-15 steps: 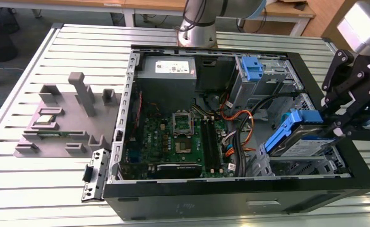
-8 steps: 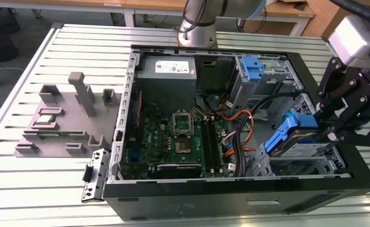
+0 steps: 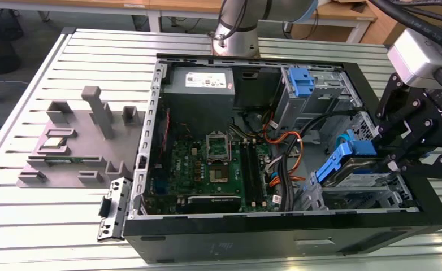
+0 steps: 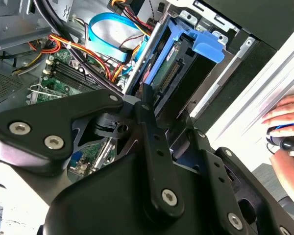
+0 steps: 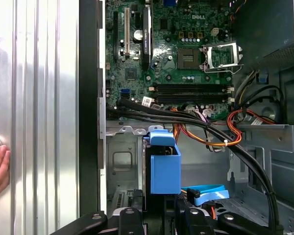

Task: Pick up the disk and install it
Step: 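Insert the disk into the insertion slot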

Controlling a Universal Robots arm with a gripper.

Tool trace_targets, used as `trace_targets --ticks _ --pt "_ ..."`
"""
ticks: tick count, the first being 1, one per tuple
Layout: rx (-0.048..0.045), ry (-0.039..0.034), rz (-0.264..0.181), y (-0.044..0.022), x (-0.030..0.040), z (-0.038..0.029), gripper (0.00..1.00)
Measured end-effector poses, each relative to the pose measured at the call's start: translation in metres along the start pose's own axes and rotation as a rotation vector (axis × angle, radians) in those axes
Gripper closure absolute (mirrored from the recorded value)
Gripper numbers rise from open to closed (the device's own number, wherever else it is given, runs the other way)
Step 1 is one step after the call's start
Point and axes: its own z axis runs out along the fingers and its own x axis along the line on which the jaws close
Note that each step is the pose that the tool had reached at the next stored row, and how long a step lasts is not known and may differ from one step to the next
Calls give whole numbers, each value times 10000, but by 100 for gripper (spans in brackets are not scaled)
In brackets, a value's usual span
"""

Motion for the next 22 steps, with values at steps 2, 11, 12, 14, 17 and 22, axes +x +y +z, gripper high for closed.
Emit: trace_targets --ticks 2,11,12,14,17,22 --pt "0 0 1 0 0 1 65" --pt "4 -2 0 1 0 7 58" --pt "10 -1 -1 3 -4 15 58" --pt "20 0 -2 4 -30 38 58" --pt "26 0 -2 6 -75 84 58" --pt "27 -2 -2 5 -93 151 58"
